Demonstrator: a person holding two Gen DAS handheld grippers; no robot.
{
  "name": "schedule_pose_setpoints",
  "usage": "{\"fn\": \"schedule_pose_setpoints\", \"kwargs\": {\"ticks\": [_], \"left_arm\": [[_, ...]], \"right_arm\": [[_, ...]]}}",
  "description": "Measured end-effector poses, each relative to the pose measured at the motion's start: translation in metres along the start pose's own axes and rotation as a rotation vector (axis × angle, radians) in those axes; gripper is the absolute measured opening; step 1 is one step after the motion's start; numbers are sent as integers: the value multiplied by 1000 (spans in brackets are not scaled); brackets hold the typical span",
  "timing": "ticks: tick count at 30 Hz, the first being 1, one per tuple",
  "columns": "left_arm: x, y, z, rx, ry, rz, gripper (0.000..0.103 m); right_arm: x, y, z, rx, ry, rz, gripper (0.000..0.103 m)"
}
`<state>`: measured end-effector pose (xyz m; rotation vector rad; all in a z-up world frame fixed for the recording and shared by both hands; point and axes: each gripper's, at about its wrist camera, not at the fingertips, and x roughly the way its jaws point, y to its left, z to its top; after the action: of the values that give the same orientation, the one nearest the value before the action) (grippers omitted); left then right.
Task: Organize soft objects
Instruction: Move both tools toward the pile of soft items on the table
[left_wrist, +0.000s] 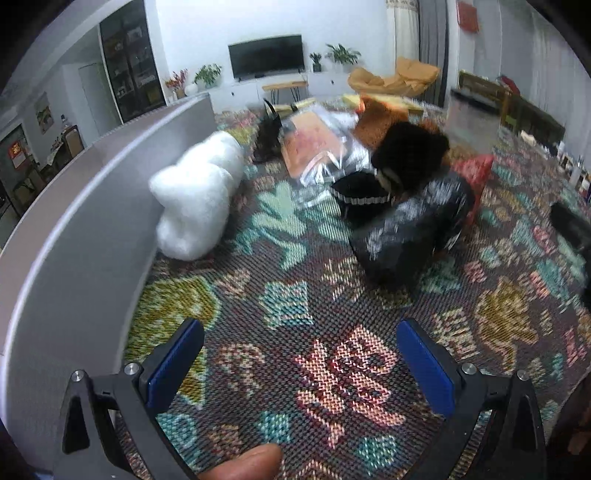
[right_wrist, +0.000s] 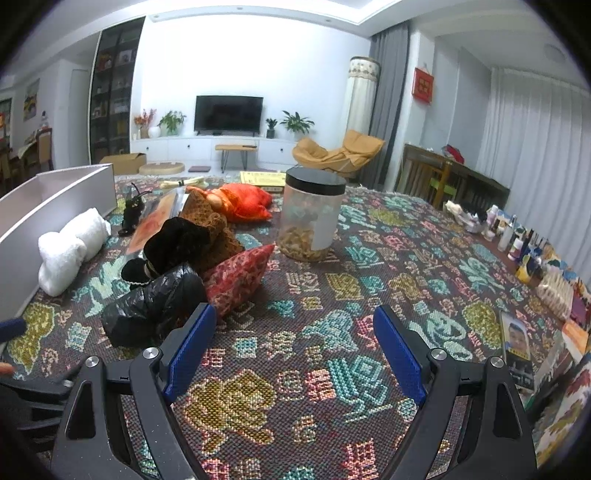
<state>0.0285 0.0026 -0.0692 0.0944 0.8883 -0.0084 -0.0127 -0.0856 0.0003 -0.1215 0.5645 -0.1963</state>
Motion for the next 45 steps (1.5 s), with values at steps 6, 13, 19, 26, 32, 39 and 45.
{"fn": "schedule_pose_setpoints", "kwargs": {"ticks": [6,13,19,26,32,39,45], "left_arm": [[22,-2,4,26,37,-6,103],[37,10,13,-30,61,-84,103],[36,10,10,-37,40,-82,103],[35,10,9,-38,39,-82,103],[35,10,9,-37,39,-82,103],[34,9,7,-38,38,-82,103],[35,9,8,-38,38,-82,103]], "right_arm": [[1,0,0,-1,6,8,89],[7,-3,-1,19,27,24,89],[14,-5,-2,37,61,36,89],[16,-6,-3,47,77,40,89],[17,-8,-3,55,83,42,89],[19,-10,-3,62,86,43,89],[19,-10,-3,71,86,44,89]]}}
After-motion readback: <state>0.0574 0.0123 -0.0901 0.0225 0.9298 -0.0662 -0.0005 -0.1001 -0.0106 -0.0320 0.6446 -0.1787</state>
